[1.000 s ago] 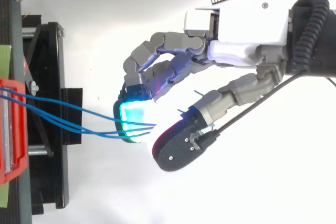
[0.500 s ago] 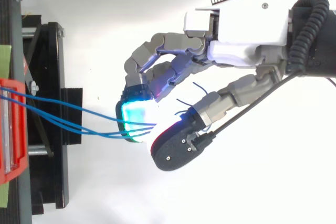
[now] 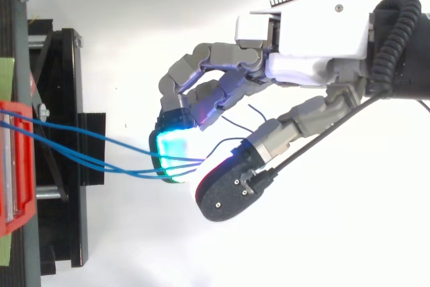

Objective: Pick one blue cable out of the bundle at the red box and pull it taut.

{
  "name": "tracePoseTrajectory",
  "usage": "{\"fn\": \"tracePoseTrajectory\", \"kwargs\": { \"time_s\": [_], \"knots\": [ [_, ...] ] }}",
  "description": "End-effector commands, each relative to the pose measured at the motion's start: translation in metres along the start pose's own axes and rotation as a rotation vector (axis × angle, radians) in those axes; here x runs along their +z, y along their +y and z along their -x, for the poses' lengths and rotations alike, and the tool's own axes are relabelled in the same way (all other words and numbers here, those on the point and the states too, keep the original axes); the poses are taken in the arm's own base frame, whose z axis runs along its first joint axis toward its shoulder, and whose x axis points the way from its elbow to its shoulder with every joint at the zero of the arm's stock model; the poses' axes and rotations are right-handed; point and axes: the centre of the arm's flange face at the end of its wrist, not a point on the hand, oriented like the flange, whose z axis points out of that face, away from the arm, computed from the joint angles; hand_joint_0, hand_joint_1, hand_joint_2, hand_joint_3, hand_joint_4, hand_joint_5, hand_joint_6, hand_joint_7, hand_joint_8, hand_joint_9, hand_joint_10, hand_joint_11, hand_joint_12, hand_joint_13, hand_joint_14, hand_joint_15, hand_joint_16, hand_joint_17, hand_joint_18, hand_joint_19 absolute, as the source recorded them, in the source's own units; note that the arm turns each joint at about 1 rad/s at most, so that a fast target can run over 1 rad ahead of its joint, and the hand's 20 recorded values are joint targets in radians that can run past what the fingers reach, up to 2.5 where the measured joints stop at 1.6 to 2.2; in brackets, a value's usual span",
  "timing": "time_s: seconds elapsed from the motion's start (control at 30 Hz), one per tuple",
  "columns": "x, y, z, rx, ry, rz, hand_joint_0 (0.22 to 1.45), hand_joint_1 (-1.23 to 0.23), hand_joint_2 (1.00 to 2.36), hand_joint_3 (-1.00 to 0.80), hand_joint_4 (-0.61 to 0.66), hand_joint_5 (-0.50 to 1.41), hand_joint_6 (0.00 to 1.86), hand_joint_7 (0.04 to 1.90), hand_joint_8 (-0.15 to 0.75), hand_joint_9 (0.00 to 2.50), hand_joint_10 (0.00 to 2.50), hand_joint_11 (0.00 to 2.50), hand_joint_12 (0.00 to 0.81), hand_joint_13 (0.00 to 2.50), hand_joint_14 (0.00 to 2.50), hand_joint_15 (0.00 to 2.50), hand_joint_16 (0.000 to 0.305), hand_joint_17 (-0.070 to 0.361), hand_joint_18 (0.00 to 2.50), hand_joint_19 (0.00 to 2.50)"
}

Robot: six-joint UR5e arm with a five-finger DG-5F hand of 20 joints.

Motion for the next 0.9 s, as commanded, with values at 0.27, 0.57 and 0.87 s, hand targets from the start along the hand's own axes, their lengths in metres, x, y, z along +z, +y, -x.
{"fn": "tracePoseTrajectory", "kwargs": {
  "time_s": [0.27,0.57,0.87],
  "knots": [
    [0.0001,0.0006,-0.0003,0.001,-0.001,0.001,0.47,-0.94,1.00,-0.50,-0.10,-0.14,0.87,0.96,0.262,0.78,0.01,0.54,0.373,0.38,0.00,0.12,0.055,0.124,0.44,0.19],
    [0.0001,0.0006,-0.0004,0.001,0.001,0.001,0.61,-0.71,1.00,-0.50,-0.14,-0.13,0.85,1.02,0.248,0.82,0.01,0.53,0.345,0.37,0.00,0.13,0.049,0.110,0.38,0.22],
    [0.0002,0.0006,-0.0026,0.000,0.004,0.001,0.63,-0.82,1.01,-0.30,-0.07,-0.14,0.86,1.07,0.272,0.82,0.01,0.56,0.350,0.39,0.01,0.13,0.050,0.113,0.41,0.21]
  ]
}}
